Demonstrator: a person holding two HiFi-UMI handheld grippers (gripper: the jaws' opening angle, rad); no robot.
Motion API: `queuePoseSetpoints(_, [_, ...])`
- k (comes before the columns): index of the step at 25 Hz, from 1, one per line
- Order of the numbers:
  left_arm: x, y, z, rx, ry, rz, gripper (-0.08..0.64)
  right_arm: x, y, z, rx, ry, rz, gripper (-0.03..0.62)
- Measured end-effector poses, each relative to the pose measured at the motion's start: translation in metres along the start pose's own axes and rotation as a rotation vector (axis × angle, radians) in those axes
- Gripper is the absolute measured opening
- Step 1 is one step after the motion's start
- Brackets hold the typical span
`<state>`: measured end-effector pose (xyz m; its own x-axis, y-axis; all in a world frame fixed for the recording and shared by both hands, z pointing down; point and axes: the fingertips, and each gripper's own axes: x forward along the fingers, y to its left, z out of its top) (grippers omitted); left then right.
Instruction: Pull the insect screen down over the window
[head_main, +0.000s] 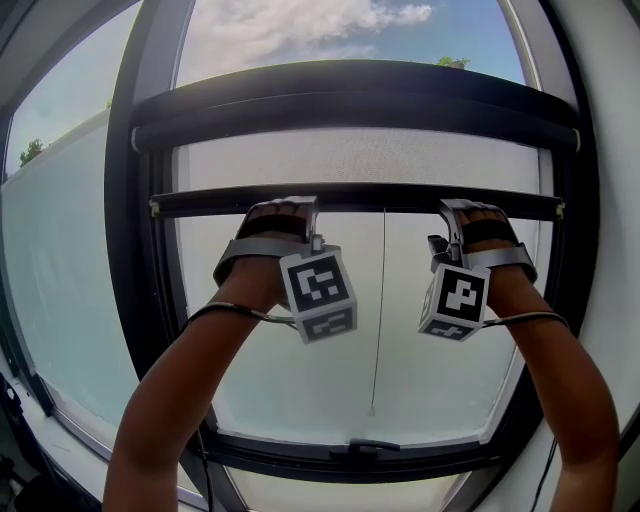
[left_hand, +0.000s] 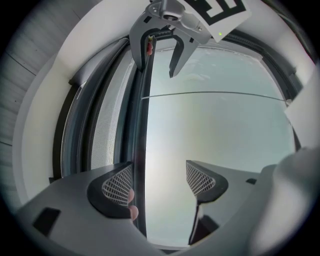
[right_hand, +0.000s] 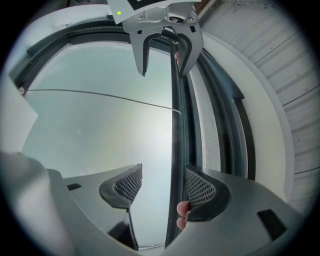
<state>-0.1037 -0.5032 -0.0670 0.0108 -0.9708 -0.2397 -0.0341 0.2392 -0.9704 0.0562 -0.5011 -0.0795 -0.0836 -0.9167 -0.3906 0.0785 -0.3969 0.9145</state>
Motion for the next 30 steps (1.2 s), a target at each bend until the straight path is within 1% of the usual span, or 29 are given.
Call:
queuePoseSetpoints(4, [-0.004, -0.019, -0.001, 0.0, -0.004, 0.005, 0.324, -0.008, 0.018, 0.001, 0.011, 0.008, 0.01, 0.247])
queuePoseSetpoints(7, [-0.009, -0.035, 0.0, -0.012, -0.006, -0.046, 0.324, -0.014, 0.032, 0.004, 0.016, 0.004, 0.042, 0.247])
queuePoseSetpoints(12, [-0.019, -0.062, -0.002, 0.037, 0.006, -0.111, 0.324, -0.028, 0.058, 0.007, 0.036, -0.04, 0.092, 0.247])
queuePoseSetpoints(16, [-0.026, -0.079, -0.002, 0.023, 0.004, -0.181, 0.324, -0.035, 0.074, 0.008, 0.038, -0.045, 0.116, 0.247])
queuePoseSetpoints(20, [-0.03, -0.092, 0.0, 0.037, -0.022, -0.184, 0.324, -0.043, 0.09, 0.009, 0.044, -0.037, 0.15, 0.247])
queuePoseSetpoints(22, [-0.034, -0.101, 0.0, 0.024, -0.045, -0.194, 0.324, -0.047, 0.098, 0.01, 0.042, -0.038, 0.169, 0.247])
queuePoseSetpoints(27, [-0.046, -0.13, 0.0, 0.014, -0.055, -0.296, 0.322, -0.061, 0.121, 0.012, 0.056, -0.053, 0.231, 0.247])
queuePoseSetpoints(30, [-0.054, -0.147, 0.002, -0.043, -0.097, -0.369, 0.322, -0.069, 0.138, 0.014, 0.059, -0.06, 0.254, 0.247])
